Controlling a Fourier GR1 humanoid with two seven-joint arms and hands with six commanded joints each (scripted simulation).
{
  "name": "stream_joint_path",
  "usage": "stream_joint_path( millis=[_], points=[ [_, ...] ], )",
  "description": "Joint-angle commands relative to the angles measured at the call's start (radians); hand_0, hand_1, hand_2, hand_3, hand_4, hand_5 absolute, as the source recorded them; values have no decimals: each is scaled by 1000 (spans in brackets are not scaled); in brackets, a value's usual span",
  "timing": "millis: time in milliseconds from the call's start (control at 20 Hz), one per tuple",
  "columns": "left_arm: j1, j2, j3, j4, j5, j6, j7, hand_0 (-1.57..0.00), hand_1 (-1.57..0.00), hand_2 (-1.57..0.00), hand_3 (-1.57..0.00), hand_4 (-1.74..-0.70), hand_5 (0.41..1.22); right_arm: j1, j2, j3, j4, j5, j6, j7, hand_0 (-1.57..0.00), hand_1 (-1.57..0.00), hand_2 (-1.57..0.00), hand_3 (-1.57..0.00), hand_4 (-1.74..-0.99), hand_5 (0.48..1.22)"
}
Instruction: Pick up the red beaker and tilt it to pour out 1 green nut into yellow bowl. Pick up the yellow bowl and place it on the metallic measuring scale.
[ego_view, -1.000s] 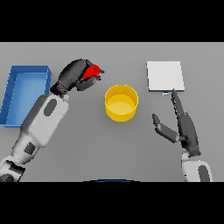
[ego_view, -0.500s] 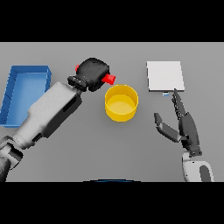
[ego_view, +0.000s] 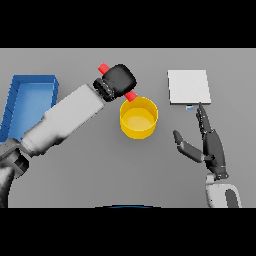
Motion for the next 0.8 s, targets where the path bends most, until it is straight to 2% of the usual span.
stream_joint_path(
  millis=[0,250,300,450,550,650,750],
  points=[
    [-14,4,-18,5,-18,-10,-11,-1571,-1571,-1571,-1499,-1730,1220,-4,0,-1,5,9,-9,-6,1,1,1,1,-1213,591],
    [-88,-3,-131,37,-136,2,-74,-1571,-1571,-1571,-1547,-1737,1221,26,12,18,-18,29,-17,-36,1,1,1,1,-1160,569],
    [-95,4,-149,32,-152,-4,-83,-1571,-1571,-1571,-1552,-1738,1221,4,6,4,-5,17,-16,-14,1,1,1,1,-1152,567],
    [-117,-12,-199,59,-203,5,-98,-1571,-1571,-1571,-1561,-1737,1221,2,6,-2,-7,1,-10,-18,1,1,1,1,-1135,567],
    [-135,-13,-241,62,-243,14,-119,-1571,-1571,-1571,-1565,-1736,1221,-9,8,-1,5,16,-20,0,1,1,1,1,-1129,566],
    [-161,-26,-265,86,-273,32,-138,-1571,-1571,-1571,-1567,-1733,1221,5,1,5,-7,20,-15,-26,1,1,1,1,-1136,578],
    [-172,-24,-293,95,-305,38,-139,-1571,-1571,-1571,-1568,-1732,1221,-3,5,4,-10,9,-10,-12,1,1,1,1,-1135,580]
  ],
)
